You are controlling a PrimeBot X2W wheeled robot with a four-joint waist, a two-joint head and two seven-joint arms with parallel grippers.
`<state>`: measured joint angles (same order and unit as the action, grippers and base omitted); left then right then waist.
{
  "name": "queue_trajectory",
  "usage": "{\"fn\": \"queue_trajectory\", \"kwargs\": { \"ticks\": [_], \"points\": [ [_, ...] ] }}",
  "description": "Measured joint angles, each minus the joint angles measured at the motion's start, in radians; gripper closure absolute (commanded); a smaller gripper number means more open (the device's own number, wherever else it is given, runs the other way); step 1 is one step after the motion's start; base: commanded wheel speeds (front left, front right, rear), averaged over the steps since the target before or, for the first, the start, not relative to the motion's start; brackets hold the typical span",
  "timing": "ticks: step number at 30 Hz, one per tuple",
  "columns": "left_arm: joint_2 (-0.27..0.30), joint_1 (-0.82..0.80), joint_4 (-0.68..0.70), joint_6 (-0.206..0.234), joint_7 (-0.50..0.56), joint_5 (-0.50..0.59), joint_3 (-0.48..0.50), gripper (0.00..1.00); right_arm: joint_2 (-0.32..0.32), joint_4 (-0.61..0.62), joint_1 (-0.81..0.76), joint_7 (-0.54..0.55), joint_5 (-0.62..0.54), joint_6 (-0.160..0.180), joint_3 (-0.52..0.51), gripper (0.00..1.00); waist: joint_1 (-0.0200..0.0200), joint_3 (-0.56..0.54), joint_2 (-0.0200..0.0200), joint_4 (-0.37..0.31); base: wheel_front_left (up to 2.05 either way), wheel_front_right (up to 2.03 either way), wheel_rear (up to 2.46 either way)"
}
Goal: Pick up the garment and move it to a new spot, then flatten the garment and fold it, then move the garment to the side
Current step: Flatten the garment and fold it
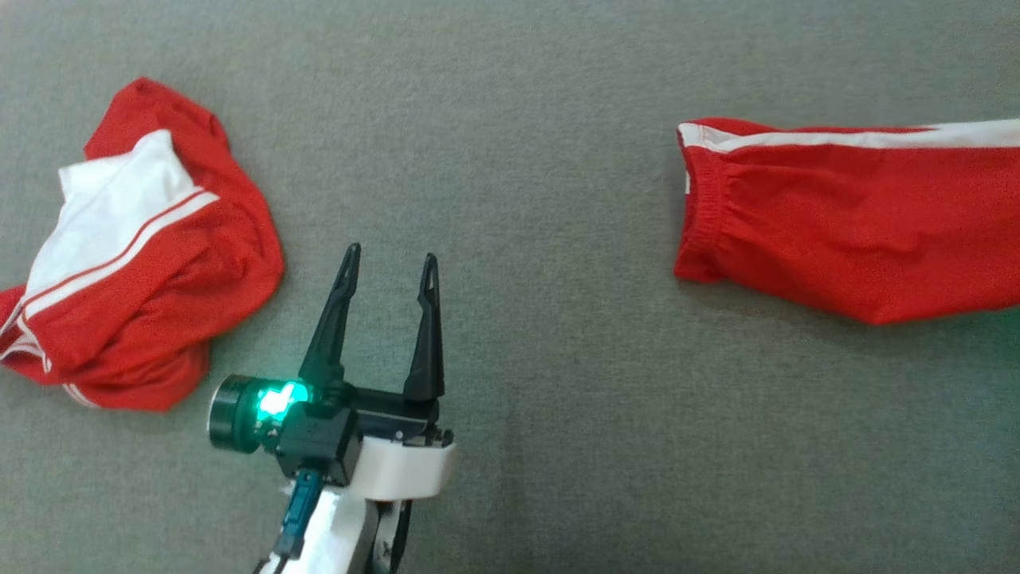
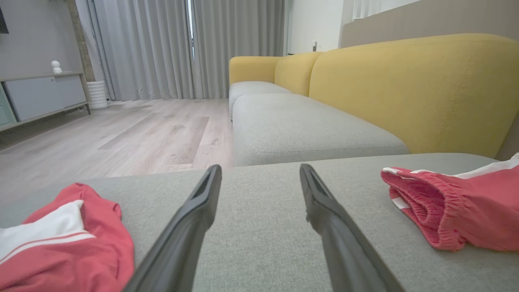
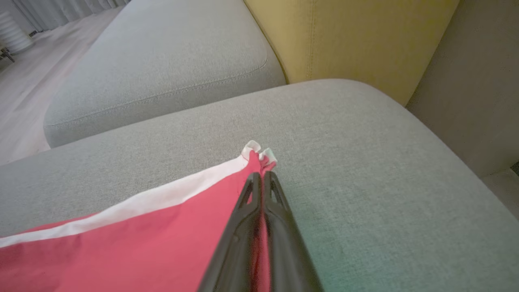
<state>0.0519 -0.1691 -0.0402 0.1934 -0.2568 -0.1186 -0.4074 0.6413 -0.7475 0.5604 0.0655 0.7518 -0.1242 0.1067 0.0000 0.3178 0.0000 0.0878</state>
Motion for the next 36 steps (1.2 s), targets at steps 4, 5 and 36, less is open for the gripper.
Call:
{"fn": "queue_trajectory", "kwargs": {
  "ticks": [4,5,36],
  "points": [
    [0.0,0.017,-0.008,0.0,0.0,0.015,0.017,0.0,-0.006,0.033,-0.001,-0.019,-0.016,0.0,0.001,1.0,0.0,-0.026,0.0,-0.014,0.0,0.0,0.0],
    [0.0,0.025,-0.016,0.0,0.0,0.015,0.02,0.0,-0.01,0.05,-0.001,-0.025,-0.016,0.0,0.002,1.0,0.0,-0.036,0.0,-0.018,0.0,0.0,0.0],
    [-0.001,0.089,-0.09,-0.021,0.0,0.019,-0.014,0.0,-0.463,0.178,-0.098,-0.121,-0.079,0.0,0.285,0.0,0.0002,-0.142,0.0,0.121,0.0,0.0,0.0]
  ]
}}
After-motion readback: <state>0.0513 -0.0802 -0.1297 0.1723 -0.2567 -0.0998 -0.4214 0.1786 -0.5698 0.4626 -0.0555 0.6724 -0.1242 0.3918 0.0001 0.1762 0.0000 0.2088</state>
